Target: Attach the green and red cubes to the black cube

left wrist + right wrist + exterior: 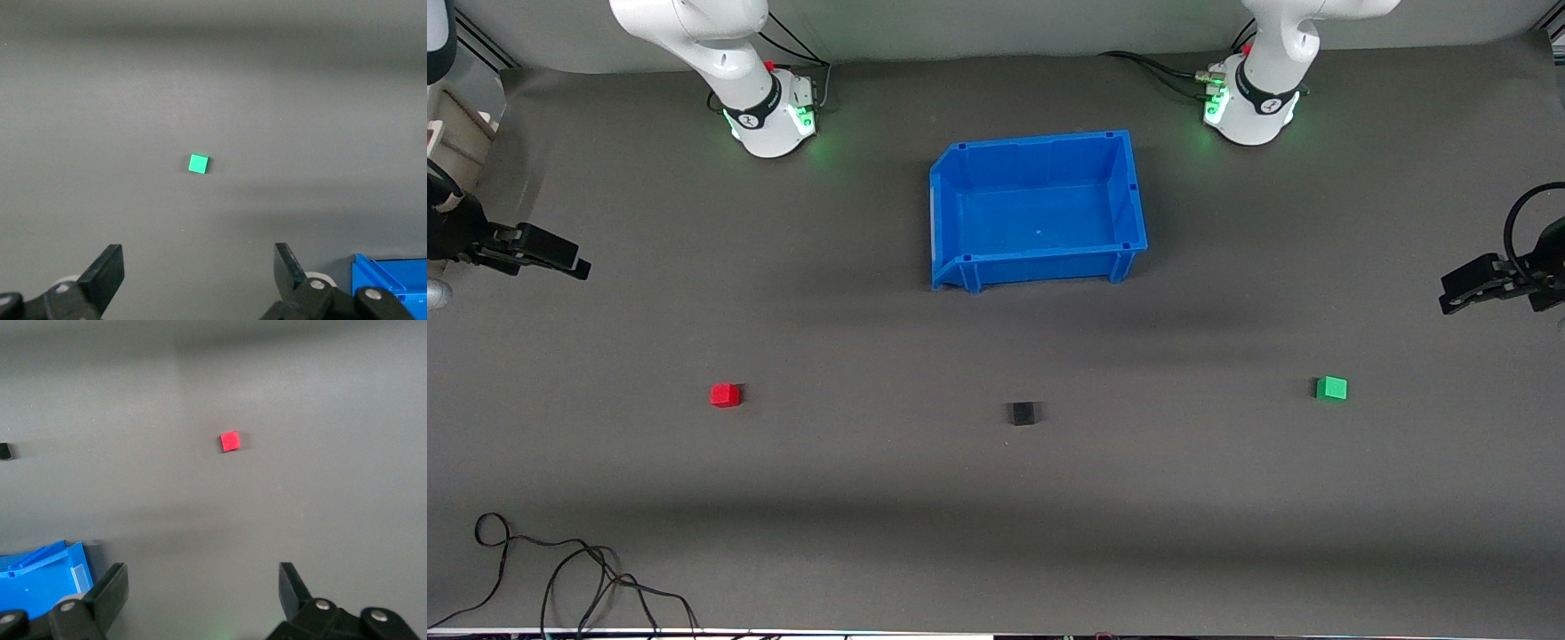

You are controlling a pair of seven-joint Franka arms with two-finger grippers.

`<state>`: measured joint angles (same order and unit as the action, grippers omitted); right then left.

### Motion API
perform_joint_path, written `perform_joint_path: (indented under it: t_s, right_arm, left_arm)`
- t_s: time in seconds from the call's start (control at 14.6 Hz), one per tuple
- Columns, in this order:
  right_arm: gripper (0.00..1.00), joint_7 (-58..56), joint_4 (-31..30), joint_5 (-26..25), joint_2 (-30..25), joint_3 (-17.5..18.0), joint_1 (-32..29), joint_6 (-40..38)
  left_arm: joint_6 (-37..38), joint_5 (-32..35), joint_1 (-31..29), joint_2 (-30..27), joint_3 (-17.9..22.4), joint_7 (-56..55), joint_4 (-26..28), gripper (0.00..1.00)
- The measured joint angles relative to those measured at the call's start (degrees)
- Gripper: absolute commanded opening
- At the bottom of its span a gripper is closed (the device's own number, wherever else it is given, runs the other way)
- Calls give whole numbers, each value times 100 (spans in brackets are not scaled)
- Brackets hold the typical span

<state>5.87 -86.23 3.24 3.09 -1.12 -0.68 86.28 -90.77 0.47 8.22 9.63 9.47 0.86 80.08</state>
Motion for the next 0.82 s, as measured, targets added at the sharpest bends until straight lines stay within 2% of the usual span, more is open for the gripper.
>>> perform_joint_path:
  t_s: [0.41,0.82]
  right_arm:
    - [100,0,15,0,4,0,0,-72]
    - [100,-4,100,0,180,0,-1,-78]
  left_arm:
    - [112,-27,14,62,3,-7,-16,100]
    - [54,-29,-216,97,133,-619,574,100]
